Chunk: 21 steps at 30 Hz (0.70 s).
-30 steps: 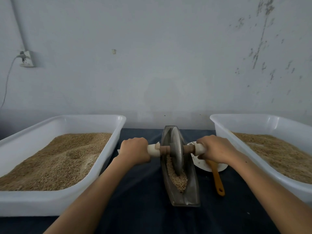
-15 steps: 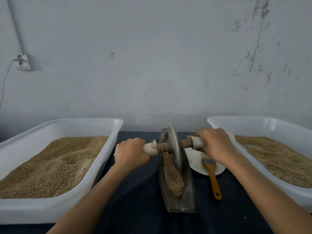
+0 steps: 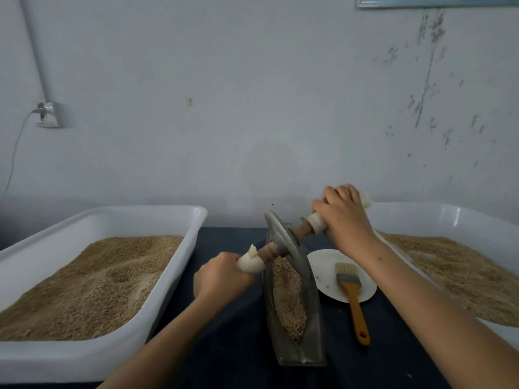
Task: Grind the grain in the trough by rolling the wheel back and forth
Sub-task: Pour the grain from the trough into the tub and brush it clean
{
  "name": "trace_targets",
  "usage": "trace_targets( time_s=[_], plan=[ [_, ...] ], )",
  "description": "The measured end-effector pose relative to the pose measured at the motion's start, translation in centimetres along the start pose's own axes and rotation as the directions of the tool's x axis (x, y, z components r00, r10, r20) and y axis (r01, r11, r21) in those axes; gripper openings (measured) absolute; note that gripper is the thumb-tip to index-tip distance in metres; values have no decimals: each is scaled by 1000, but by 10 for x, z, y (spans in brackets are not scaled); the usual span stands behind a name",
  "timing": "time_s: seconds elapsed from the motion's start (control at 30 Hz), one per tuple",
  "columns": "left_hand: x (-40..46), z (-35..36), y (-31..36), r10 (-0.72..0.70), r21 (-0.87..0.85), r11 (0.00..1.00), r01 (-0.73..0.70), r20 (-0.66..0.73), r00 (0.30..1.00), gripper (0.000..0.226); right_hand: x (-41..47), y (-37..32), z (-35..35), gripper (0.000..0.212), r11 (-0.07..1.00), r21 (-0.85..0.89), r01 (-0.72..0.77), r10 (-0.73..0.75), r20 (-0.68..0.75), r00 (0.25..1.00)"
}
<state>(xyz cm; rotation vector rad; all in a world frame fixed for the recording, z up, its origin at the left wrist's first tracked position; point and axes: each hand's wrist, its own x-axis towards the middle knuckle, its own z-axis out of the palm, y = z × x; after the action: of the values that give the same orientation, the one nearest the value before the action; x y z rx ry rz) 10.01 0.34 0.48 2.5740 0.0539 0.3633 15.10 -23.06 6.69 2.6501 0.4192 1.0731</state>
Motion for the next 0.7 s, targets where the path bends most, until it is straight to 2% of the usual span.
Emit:
trace_targets(
  time_s=[0.13, 0.17, 0.27, 0.33, 0.37, 0.4, 0.43, 0.47, 0.5, 0.53, 0.7],
  plan=[
    [-12, 6, -4, -110, -184, 974, 130, 118, 987, 21, 25, -19, -1, 59, 984, -173, -43, 48, 21, 999],
    [-14, 8, -4, -133, -264, 950, 170, 150, 980, 23, 32, -26, -3, 59, 983, -172, -68, 68, -5, 998],
    [-18, 11, -5, -149, -475, 845, 247, 234, 961, 23, 52, -44, -3, 43, 994, -41, -105, 102, -73, 992],
    [-20, 10, -7, -145, -525, 814, 248, 229, 962, 19, 63, -53, 4, 36, 979, 160, -124, 132, -39, 990],
    [-20, 9, -9, -152, -538, 805, 250, 221, 963, 18, 69, -58, 6, 31, 909, 368, -194, 196, 33, 980],
    [-20, 8, -12, -162, -543, 800, 256, 215, 963, 17, 73, -62, 6, 27, 752, 595, -284, 256, 134, 957],
    [-20, 6, -15, -172, -542, 799, 263, 213, 962, 16, 76, -67, 9, 26, 504, 786, -358, 287, 238, 928],
    [-20, 4, -18, -179, -539, 798, 270, 216, 960, 16, 80, -70, 13, 27, 285, 874, -393, 296, 310, 903],
    [-20, 2, -21, -183, -540, 795, 279, 225, 957, 17, 83, -73, 16, 29, 207, 891, -404, 277, 343, 898],
    [-20, 0, -24, -186, -549, 784, 291, 240, 953, 17, 86, -76, 19, 30, 194, 892, -408, 237, 361, 902],
    [-18, -3, -20, -194, -636, 680, 365, 324, 926, 17, 107, -90, 33, 30, 322, 854, -409, 79, 406, 910]
  ],
)
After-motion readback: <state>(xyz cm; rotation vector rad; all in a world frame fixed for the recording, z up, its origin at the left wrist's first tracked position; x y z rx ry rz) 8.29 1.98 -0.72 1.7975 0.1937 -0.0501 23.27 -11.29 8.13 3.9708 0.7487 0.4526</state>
